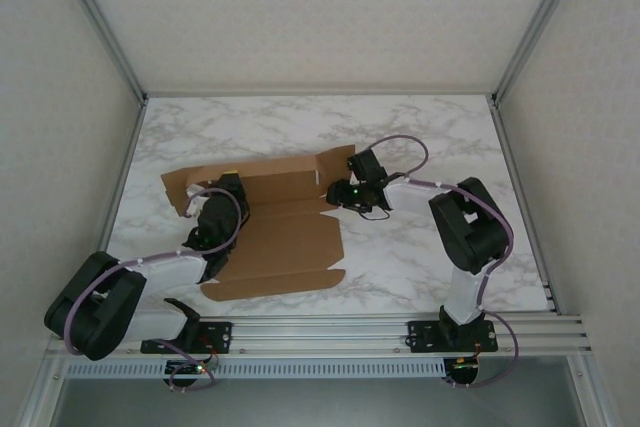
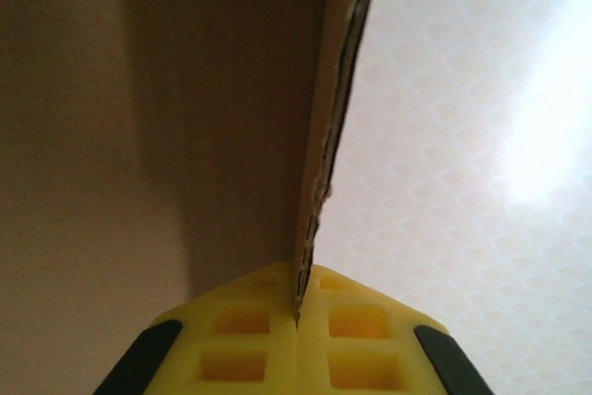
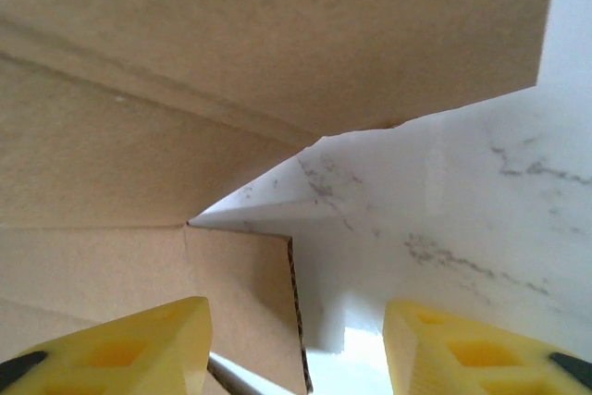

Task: Fold the paper box

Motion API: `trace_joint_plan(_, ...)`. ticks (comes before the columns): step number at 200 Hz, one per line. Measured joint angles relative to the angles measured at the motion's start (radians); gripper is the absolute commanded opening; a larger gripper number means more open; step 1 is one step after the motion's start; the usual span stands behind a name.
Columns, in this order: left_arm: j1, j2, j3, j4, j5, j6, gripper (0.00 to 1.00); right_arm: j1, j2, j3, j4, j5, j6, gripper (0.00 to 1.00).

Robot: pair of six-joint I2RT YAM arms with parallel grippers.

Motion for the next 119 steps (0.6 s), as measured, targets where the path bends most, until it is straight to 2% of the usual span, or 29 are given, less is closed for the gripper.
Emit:
trace_joint_plan(22,0.008,0.008,0.006,-0.003,0.006,-0.014,0.0,-0.004,0.014,0.01,0.012,-0.025,0.013,0.46)
trace_joint_plan(51,0.01,0.013,0.011,-0.003,0.01,-0.022,0.0,-0.004,0.027,0.011,0.043,-0.073,0.038,0.31)
trace_joint_plan(66,0.01,0.013,0.014,-0.009,0.01,-0.022,0.0,-0.003,0.027,0.01,0.055,-0.09,0.049,0.27)
trace_joint_plan(119,0.015,0.016,0.023,-0.023,0.011,-0.022,0.0,-0.005,0.021,0.005,0.113,-0.172,0.09,0.31)
